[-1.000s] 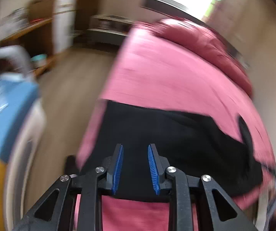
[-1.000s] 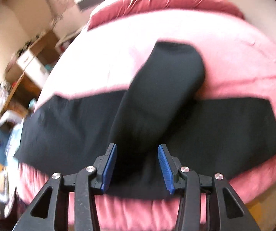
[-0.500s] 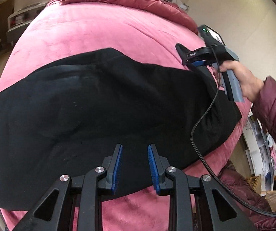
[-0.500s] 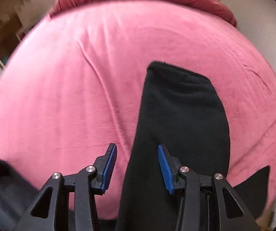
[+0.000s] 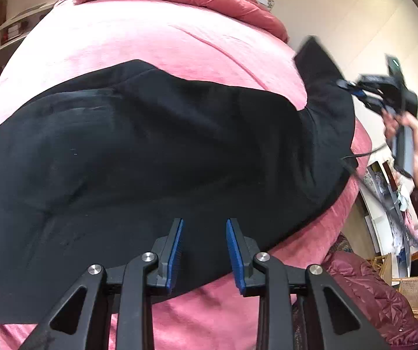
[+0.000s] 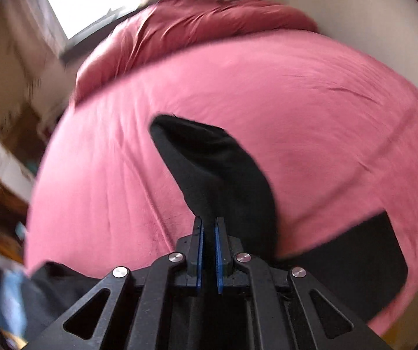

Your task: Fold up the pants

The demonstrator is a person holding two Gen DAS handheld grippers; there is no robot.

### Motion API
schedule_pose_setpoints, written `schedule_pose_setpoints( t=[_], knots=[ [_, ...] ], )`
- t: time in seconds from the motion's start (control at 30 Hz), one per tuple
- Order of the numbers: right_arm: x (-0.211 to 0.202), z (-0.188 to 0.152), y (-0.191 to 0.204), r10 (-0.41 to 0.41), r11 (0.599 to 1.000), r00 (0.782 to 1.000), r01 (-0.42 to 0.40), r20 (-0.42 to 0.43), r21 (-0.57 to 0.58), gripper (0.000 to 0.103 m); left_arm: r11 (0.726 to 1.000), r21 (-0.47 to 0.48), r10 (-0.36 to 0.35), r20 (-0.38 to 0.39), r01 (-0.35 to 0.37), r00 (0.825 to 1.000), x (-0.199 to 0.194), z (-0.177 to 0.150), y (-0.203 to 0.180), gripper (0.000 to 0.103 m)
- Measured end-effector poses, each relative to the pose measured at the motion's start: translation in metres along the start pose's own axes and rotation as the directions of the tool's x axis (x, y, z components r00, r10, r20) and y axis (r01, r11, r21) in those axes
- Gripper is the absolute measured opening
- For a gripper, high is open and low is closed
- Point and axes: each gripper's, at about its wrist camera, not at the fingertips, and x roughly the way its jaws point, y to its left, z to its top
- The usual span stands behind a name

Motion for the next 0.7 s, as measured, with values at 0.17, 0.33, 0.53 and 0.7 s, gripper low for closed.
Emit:
schedule_pose_setpoints(
  t=[0.17, 0.33, 0.53, 0.7],
  knots=[
    [-0.047, -0.049, -0.079, 0.015, 0.975, 0.998, -0.027, 0.053, 0.221, 0.007, 1.0, 0.018, -0.005, -0.019, 0.006, 1.0, 0.006, -0.003, -0.011, 0.03],
    [-0.031, -0.1, -0.15, 0.037, 0.914, 0.999, -0.039, 0.014, 0.403, 0.006, 0.999, 0.033, 0.004, -0.047, -0.003, 0.999, 0.012, -0.004, -0.021, 0.03],
    [-0.004, -0.132, -0.182, 0.066, 0.868, 0.998, -0.055, -0.004, 0.493, 0.008, 0.999, 0.04, 0.015, -0.064, -0.012, 0.998, 0.016, -0.004, -0.028, 0.03],
    [0.003, -0.118, -0.194, 0.079, 0.854, 0.997, -0.075, 0.014, 0.515, 0.011, 0.999, 0.052, 0.017, -0.074, -0.013, 0.997, 0.021, -0.004, -0.033, 0.03]
  ],
)
